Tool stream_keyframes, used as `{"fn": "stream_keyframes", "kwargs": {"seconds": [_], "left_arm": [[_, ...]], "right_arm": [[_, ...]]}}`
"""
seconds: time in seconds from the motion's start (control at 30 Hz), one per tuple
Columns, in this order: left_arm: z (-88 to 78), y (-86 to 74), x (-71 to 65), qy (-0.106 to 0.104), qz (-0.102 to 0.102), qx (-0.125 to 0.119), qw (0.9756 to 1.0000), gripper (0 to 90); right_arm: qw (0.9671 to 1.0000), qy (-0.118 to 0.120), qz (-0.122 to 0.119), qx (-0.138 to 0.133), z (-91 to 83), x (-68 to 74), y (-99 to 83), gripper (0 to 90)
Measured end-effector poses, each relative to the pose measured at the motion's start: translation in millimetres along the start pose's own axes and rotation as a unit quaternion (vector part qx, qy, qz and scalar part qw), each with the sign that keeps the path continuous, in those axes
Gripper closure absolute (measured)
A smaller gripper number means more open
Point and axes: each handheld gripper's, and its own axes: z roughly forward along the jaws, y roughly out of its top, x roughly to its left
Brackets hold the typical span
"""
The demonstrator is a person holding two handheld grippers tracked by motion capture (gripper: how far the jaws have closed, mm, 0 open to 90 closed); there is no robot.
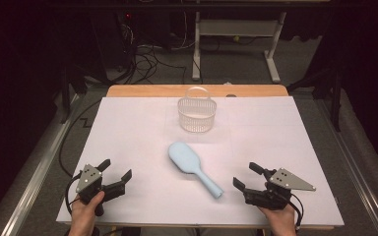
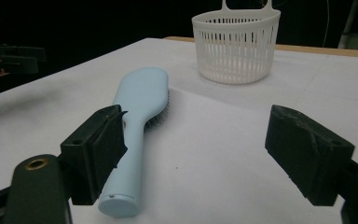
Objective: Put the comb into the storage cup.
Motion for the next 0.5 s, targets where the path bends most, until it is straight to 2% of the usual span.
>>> {"fn": "stream_keyframes", "kwargs": {"seconds": [0.5], "left_arm": [[0.1,0.0,-0.1,0.0,0.0,0.0,1.0,14.8]], "right_arm": [[0.9999,0.015,-0.003,0.001,8.2,7.2,1.5,20.6]]}}
